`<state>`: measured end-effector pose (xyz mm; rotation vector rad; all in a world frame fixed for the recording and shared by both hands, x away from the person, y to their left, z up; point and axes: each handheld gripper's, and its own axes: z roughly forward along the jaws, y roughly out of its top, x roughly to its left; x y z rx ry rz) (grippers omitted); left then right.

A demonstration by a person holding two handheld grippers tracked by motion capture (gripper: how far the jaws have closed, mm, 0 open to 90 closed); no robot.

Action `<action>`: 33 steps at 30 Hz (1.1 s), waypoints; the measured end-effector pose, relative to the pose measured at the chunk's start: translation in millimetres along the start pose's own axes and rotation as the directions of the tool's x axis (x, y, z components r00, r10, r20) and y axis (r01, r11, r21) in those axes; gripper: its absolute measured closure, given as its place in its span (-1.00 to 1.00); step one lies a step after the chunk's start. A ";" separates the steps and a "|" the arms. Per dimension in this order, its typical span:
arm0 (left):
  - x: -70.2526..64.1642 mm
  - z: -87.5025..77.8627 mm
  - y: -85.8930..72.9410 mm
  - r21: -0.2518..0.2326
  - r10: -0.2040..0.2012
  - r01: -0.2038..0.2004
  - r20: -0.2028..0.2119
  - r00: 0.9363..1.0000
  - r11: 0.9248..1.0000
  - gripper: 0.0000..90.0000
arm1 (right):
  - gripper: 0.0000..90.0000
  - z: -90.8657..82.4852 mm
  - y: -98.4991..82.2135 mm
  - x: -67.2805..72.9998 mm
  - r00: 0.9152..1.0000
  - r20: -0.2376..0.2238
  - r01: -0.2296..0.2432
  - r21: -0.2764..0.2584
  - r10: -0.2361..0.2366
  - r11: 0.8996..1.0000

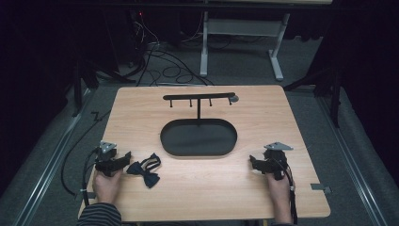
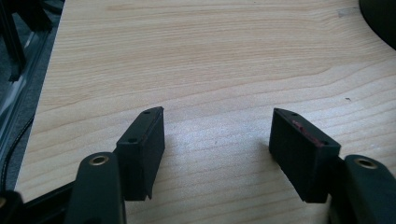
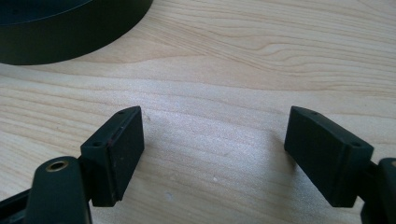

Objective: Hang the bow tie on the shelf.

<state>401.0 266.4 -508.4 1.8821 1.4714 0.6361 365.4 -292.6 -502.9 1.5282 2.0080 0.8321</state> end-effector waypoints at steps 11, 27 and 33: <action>0.4 0.0 0.1 0.001 0.002 -0.002 0.002 1.000 1.000 -0.20 | -0.53 -0.1 0.0 -0.1 1.000 -0.001 0.000 0.000 0.000 1.000; 3.8 -3.7 2.4 0.003 -0.026 0.026 0.028 0.999 1.000 -0.17 | -0.53 -0.1 0.0 -0.1 1.000 -0.001 0.000 0.000 0.000 1.000; 8.4 -11.9 6.0 -0.011 -0.037 0.037 0.044 0.998 0.999 -0.16 | -0.53 -0.1 0.0 0.0 1.000 -0.001 0.000 0.000 0.000 1.000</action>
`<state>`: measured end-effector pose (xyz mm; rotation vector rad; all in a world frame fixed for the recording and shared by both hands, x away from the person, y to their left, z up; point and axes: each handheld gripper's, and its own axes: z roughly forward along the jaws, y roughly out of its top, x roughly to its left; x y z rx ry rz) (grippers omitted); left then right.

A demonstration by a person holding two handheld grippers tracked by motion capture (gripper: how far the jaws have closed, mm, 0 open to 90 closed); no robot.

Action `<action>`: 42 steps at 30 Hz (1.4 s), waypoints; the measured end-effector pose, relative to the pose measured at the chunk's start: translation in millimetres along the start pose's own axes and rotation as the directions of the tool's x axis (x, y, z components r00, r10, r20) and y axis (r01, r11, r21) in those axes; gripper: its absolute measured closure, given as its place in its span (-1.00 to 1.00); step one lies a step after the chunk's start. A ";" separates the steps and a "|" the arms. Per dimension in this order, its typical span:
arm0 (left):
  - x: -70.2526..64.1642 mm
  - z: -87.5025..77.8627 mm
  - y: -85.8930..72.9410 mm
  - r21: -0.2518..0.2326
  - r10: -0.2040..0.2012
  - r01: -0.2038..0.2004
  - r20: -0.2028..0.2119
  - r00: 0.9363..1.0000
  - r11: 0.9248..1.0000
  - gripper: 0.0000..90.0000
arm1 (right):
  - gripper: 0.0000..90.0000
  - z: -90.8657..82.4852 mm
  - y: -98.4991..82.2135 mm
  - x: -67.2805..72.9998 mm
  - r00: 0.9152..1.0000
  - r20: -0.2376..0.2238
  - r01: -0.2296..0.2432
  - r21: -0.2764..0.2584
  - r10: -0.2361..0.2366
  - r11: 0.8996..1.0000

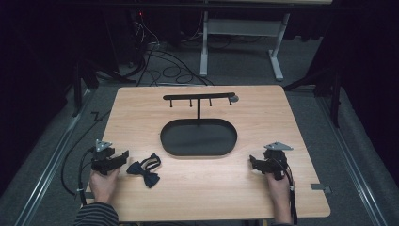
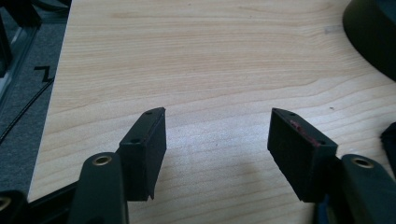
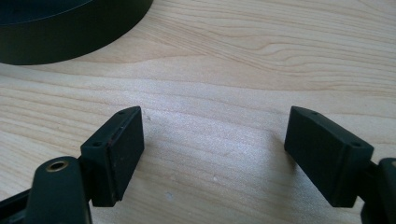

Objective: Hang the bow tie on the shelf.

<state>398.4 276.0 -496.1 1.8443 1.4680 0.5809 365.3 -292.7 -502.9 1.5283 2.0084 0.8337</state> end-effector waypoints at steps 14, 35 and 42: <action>-6.4 -27.1 10.0 0.006 -0.008 0.007 0.030 1.000 1.000 -0.01 | -0.53 0.0 0.0 -0.1 1.000 0.002 -0.002 0.001 0.002 1.000; -51.7 -35.8 21.0 -0.011 0.072 -0.072 0.220 0.973 0.997 0.11 | -0.53 0.0 0.0 -0.2 1.000 0.001 -0.002 0.000 0.002 1.000; -59.2 -27.9 20.9 0.018 0.103 -0.111 0.246 0.964 0.994 0.21 | -0.53 0.0 0.0 -0.2 1.000 0.001 -0.002 0.000 0.002 1.000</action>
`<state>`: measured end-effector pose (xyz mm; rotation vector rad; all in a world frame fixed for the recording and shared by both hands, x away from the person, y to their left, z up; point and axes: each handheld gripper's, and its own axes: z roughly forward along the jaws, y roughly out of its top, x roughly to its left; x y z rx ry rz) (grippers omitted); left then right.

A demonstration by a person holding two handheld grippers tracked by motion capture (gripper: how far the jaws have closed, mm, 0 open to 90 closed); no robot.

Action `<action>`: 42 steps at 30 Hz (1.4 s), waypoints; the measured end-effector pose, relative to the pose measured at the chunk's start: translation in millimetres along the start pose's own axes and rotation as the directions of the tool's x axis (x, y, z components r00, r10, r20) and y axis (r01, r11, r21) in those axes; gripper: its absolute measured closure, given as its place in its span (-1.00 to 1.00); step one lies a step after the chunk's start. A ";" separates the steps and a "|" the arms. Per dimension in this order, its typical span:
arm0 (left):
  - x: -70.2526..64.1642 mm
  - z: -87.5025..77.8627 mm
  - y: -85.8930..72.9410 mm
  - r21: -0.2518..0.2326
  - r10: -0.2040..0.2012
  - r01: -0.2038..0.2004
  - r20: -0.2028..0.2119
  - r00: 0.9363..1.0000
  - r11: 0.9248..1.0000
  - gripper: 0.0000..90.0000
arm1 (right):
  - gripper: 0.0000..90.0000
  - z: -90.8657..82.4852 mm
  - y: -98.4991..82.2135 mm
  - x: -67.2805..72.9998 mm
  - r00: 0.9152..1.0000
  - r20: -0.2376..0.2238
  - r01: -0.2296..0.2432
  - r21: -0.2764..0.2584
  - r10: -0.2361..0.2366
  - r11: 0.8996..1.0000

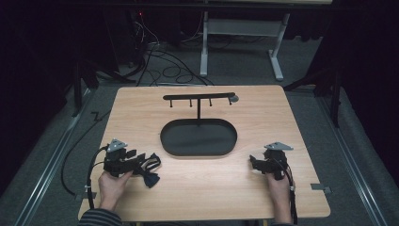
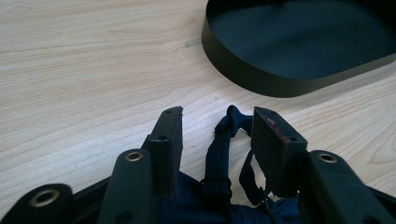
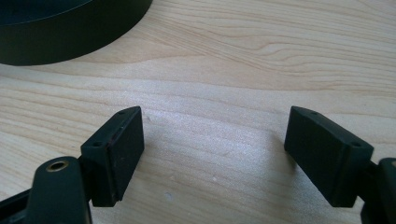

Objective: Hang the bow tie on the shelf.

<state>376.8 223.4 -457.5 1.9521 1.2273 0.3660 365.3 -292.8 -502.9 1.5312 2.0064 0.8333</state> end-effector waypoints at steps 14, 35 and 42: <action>-5.7 24.2 -0.1 0.070 0.048 -0.050 0.018 0.999 0.996 0.35 | -0.53 0.0 0.0 0.0 1.000 0.000 0.000 0.000 0.000 1.000; -2.5 42.5 -5.2 0.136 0.085 -0.085 0.010 0.996 0.987 0.75 | -0.53 0.0 0.0 0.0 1.000 0.000 0.000 0.000 0.000 1.000; -1.6 43.3 -5.8 0.136 0.088 -0.089 0.011 0.996 0.987 0.93 | -0.53 0.0 0.0 0.0 1.000 0.000 0.000 0.000 0.000 1.000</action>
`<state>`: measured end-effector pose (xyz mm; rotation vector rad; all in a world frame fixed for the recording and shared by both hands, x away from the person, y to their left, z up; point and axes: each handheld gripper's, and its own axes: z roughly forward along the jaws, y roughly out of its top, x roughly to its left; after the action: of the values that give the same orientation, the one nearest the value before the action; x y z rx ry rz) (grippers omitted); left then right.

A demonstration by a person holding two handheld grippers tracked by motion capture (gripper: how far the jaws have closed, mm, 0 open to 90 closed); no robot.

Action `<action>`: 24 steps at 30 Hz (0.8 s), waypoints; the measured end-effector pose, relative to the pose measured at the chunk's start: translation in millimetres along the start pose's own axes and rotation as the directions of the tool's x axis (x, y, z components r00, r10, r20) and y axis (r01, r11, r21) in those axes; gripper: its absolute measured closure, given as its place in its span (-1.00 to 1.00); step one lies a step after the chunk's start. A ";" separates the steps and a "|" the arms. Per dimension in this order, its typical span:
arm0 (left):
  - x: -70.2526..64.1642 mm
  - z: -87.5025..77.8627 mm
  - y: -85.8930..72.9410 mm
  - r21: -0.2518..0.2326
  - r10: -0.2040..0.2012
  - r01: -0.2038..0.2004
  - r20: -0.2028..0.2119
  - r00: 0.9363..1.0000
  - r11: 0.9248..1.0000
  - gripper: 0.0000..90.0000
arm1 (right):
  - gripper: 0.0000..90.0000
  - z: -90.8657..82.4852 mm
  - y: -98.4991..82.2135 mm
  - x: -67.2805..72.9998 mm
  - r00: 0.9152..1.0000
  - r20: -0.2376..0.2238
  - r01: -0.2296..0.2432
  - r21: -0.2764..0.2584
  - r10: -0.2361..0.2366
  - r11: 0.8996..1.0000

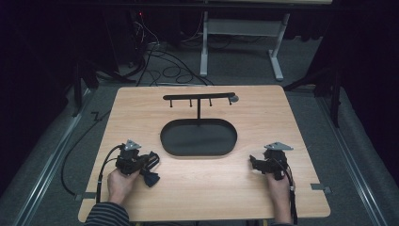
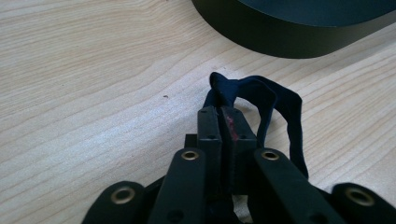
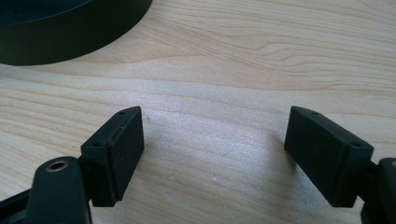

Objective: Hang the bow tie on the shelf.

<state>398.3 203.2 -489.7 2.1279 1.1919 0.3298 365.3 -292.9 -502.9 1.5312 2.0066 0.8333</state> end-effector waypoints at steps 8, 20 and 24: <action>-0.5 -7.6 1.3 -0.026 -0.003 0.003 0.001 1.000 1.000 0.97 | -0.53 0.0 0.0 0.0 1.000 0.000 0.000 0.000 0.000 1.000; -10.1 -29.7 7.9 -0.092 0.031 -0.031 0.002 1.000 0.995 0.97 | -0.53 0.0 0.0 0.0 1.000 0.000 0.000 0.000 0.000 1.000; -14.9 -39.4 14.5 -0.112 0.055 -0.055 0.000 0.998 0.992 0.97 | -0.53 0.0 0.0 0.0 1.000 0.000 0.000 0.000 0.000 1.000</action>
<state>379.6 202.5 -449.4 2.0653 1.0887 0.4080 365.3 -292.8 -502.9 1.5312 2.0063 0.8329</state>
